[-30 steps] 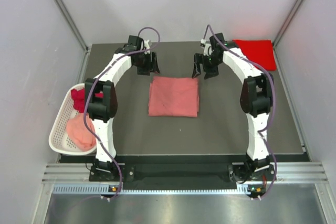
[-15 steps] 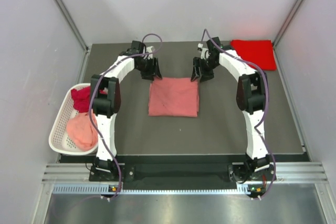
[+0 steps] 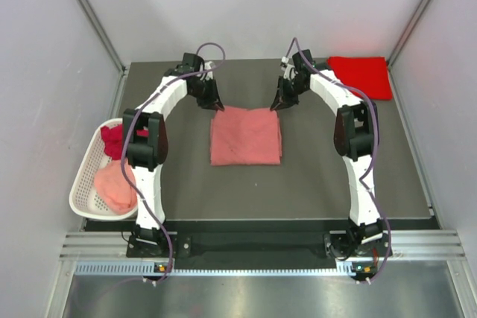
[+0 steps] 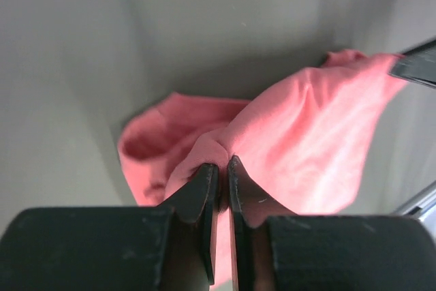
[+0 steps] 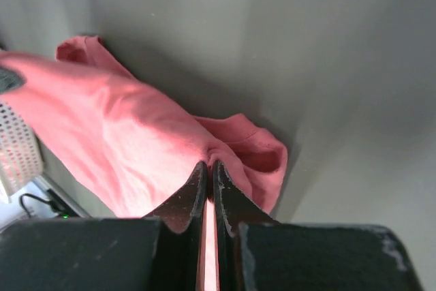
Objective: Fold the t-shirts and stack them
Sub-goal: Fold the tshirt, then neatly place the folded tshirt to the corner
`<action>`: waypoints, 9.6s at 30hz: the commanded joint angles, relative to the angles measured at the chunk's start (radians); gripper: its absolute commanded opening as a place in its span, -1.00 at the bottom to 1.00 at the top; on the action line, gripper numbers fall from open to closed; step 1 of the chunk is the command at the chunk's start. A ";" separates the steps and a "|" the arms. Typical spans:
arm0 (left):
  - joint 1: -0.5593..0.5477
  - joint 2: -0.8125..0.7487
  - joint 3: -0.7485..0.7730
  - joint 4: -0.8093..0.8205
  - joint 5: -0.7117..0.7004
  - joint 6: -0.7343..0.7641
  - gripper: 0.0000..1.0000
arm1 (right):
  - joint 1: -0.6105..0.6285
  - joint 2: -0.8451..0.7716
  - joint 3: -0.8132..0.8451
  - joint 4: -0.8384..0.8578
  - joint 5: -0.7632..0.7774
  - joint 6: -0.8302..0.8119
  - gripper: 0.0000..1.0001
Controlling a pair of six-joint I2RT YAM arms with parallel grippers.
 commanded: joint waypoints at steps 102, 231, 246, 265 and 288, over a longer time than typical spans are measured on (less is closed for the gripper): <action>-0.005 -0.438 -0.645 0.251 0.096 -0.287 -0.67 | 0.215 -0.307 -0.598 0.367 -0.266 0.182 -1.00; -0.751 -0.376 -0.369 0.197 -0.844 0.224 -1.00 | -0.048 -0.134 -0.631 0.664 -0.355 0.344 0.74; -0.751 -0.398 -0.404 0.216 -0.773 0.198 -1.00 | -0.027 -0.066 -0.507 0.647 -0.320 0.367 0.06; -0.536 -0.972 -0.701 0.162 -0.523 -0.055 0.26 | 0.016 -0.248 -0.315 0.250 0.296 -0.209 -1.00; -0.465 -1.126 -0.916 0.007 -0.589 -0.021 0.25 | -0.117 -0.212 0.303 0.071 0.739 -0.643 -1.00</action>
